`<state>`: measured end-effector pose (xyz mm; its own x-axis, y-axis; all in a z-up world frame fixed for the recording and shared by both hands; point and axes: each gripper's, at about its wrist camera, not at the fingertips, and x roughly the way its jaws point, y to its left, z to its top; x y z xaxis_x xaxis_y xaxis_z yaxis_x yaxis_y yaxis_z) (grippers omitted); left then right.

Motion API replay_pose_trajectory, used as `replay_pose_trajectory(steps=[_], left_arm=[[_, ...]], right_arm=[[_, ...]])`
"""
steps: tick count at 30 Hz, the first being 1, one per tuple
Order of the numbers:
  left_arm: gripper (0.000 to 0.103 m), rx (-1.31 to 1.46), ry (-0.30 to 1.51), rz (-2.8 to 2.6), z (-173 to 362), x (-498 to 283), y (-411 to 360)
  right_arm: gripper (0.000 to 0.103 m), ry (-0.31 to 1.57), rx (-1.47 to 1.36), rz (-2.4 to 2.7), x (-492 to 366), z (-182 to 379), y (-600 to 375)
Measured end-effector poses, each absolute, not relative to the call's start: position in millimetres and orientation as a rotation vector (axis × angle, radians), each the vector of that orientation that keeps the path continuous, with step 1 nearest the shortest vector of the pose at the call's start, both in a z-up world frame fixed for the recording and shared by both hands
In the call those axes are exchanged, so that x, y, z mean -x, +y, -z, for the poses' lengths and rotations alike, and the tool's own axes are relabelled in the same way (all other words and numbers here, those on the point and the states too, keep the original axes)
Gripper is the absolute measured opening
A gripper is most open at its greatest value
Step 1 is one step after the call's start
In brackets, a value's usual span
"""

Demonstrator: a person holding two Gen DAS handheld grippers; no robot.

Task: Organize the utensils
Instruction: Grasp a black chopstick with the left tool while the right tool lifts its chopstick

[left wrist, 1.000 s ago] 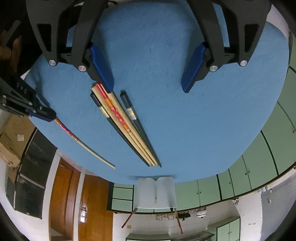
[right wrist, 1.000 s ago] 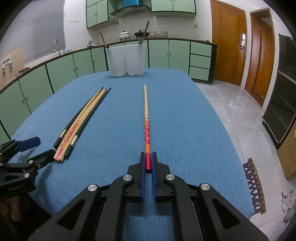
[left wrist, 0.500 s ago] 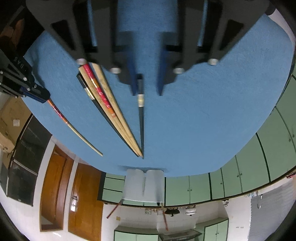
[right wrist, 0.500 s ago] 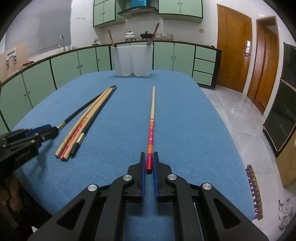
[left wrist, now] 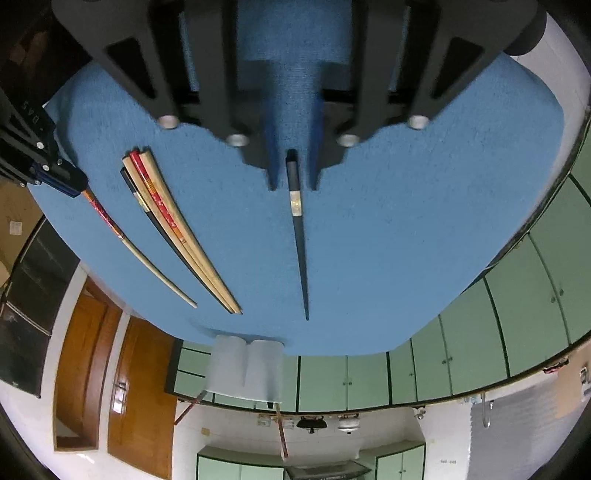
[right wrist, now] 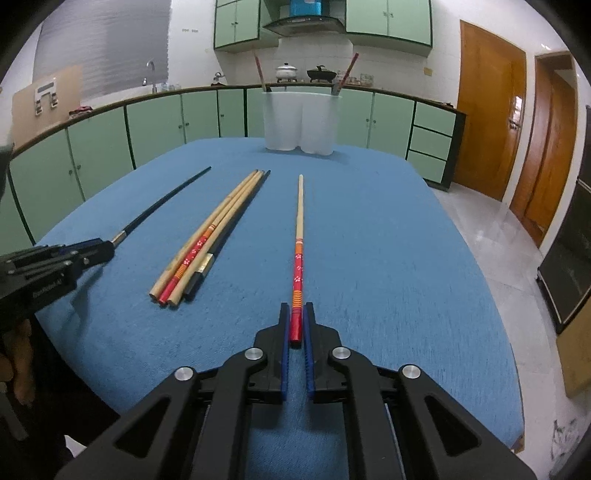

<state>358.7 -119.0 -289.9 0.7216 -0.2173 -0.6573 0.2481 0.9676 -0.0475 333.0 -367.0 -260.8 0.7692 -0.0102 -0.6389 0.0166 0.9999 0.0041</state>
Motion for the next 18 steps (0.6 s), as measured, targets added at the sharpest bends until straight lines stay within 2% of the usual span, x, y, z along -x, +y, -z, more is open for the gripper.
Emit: replay_pose_trajectory(steps=[4, 6, 7, 12, 18], left_arm=[[0.021, -0.039, 0.721, 0.259, 291.0, -358.7, -115.9], [0.008, -0.032, 0.722, 0.267, 290.8, -359.9, -115.6], [0.006, -0.025, 0.723, 0.268, 290.6, -360.0, -114.2], [0.006, 0.015, 0.715, 0.268, 268.4, -360.1, -105.0], [0.006, 0.022, 0.671, 0.300, 205.9, -353.3, -93.3]], right_arm=[[0.010, 0.693, -0.012, 0.022, -329.1, 261.8, -365.9], [0.009, 0.696, -0.009, 0.019, -330.9, 262.2, -364.7], [0.008, 0.699, -0.011, 0.018, -332.1, 261.6, -364.6], [0.006, 0.696, -0.065, 0.013, -329.4, 245.0, -368.2], [0.006, 0.654, -0.117, -0.001, -324.0, 184.3, -373.8]])
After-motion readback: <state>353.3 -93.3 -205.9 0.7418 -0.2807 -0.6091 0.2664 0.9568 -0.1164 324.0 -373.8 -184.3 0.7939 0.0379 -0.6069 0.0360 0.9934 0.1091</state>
